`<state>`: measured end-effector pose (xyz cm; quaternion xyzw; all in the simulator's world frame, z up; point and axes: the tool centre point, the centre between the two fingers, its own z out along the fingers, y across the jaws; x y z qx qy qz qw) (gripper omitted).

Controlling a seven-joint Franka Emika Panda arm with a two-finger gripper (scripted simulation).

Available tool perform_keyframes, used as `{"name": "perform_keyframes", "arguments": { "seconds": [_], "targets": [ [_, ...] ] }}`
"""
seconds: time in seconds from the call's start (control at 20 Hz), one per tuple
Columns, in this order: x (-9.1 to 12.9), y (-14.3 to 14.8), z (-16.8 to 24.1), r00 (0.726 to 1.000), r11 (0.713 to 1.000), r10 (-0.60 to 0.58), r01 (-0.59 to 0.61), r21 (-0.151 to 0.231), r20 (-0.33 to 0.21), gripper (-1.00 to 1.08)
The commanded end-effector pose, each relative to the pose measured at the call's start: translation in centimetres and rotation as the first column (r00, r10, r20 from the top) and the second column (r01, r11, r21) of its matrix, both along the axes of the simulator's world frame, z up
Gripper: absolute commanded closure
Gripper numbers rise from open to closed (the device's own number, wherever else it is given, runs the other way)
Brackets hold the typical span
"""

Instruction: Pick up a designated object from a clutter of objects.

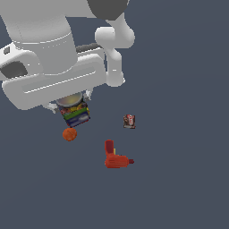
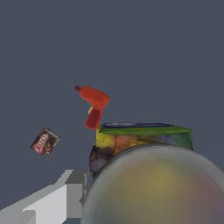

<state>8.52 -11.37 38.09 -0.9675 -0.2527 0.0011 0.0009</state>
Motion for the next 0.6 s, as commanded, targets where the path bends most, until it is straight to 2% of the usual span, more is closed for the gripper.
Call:
{"name": "perform_keyframes", "arguments": {
  "seconds": [0.0, 0.55],
  "targets": [
    [0.2, -0.7, 1.3, 1.0, 1.0, 0.001, -0.001, -0.001, 0.003, 1.08],
    [0.7, -1.9, 3.2, 1.0, 1.0, 0.001, -0.001, -0.001, 0.003, 1.08]
  ]
}}
